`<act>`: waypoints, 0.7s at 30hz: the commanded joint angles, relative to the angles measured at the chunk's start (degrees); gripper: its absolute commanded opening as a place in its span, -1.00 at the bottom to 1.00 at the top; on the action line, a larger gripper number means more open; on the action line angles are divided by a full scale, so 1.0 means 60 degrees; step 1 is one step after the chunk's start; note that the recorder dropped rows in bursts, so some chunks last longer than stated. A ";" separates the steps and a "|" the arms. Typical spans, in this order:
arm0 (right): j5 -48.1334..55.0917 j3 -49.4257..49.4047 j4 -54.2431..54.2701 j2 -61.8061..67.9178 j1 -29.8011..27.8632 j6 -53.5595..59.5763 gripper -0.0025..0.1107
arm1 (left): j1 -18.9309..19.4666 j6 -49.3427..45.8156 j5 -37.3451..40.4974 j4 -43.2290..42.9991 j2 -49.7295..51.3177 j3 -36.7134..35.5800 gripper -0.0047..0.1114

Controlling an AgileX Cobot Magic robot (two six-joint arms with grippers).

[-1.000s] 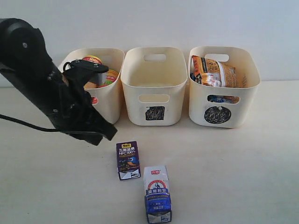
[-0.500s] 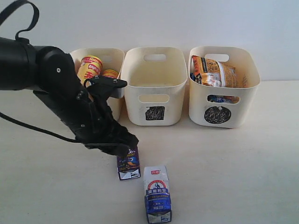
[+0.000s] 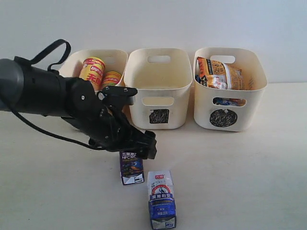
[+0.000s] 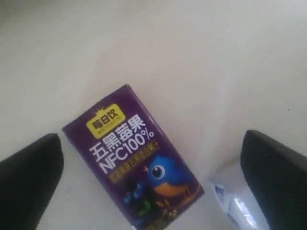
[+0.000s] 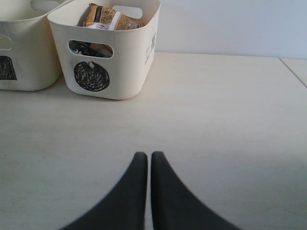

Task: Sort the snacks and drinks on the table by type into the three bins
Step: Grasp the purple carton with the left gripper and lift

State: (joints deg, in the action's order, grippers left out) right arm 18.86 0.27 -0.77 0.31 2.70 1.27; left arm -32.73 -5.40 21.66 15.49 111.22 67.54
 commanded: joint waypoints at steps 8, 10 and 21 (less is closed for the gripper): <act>-0.0060 -0.0045 0.0034 -0.0052 -0.0070 -0.0001 -0.96 | -0.0067 0.3809 0.0131 -0.3467 0.0886 0.0592 0.59; -0.0060 -0.0045 0.0034 -0.0052 -0.0070 -0.0001 -0.96 | -0.0067 0.4046 0.0087 -0.3641 0.1011 0.0592 0.59; -0.0060 -0.0045 0.0034 -0.0052 -0.0070 -0.0001 -0.96 | -0.0067 0.4253 0.0112 -0.3762 0.1374 0.0592 0.34</act>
State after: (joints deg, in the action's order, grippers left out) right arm 18.86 0.27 -0.77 0.31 2.70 1.27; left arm -32.73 19.45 20.75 -6.42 119.21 70.88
